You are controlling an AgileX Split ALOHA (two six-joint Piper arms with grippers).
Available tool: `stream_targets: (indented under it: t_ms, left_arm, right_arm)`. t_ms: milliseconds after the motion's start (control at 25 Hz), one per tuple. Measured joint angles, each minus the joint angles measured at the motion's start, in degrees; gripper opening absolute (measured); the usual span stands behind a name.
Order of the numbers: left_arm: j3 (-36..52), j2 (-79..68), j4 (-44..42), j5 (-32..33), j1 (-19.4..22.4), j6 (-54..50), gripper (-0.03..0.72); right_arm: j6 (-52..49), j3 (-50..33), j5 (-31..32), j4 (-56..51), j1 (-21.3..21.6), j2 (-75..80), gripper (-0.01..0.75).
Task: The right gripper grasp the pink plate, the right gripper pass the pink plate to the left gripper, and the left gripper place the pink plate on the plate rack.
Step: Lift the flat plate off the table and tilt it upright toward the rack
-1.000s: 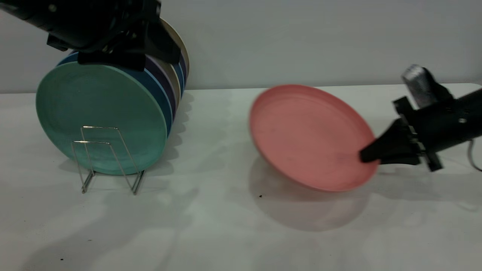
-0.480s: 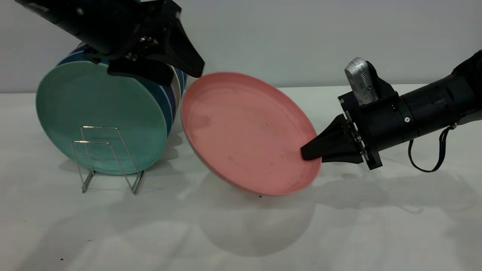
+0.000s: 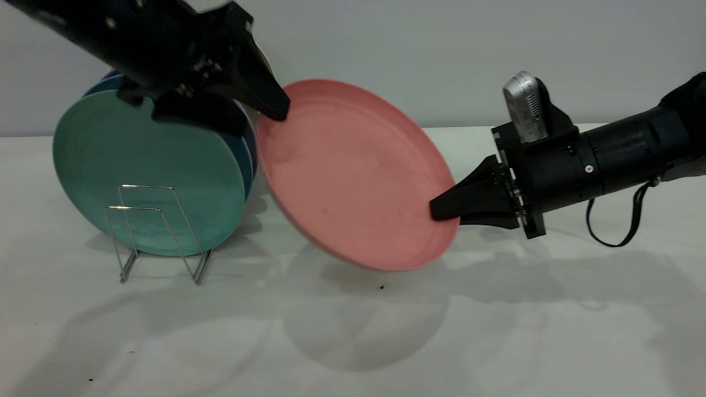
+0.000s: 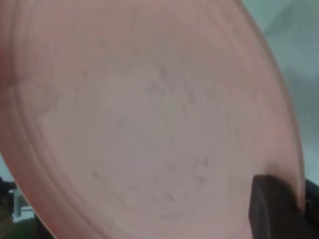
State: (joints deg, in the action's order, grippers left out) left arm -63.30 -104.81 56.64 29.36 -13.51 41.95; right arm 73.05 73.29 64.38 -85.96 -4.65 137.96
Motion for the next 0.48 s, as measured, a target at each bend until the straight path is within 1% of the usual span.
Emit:
stream_targets:
  t_ms: [80,160,280,360,480]
  left_arm:
    - [0.0,-1.3,1.5,-0.1,0.0,0.0,0.578]
    - [0.0,-2.2,2.1,-0.1,0.0,0.0,0.548]
    - [0.0,-2.8,2.3,-0.1,0.0,-0.2,0.461]
    - [0.0,-2.9,2.3,-0.1,0.0,-0.2,0.367]
    - [0.0,-2.9,2.4,-0.2,0.0,-0.2,0.199]
  right_arm:
    - [0.4,0.0,0.0,0.0,-0.8,0.0,0.016]
    - [0.7,0.0,0.0,-0.1,-1.2,0.0,0.016]
    - [1.1,0.0,0.0,-0.2,-1.6,0.0,0.016]
    - [1.3,0.0,0.0,-0.3,-1.6,0.0,0.016]
    - [1.3,0.0,-0.1,-0.4,-1.6,0.0,0.02]
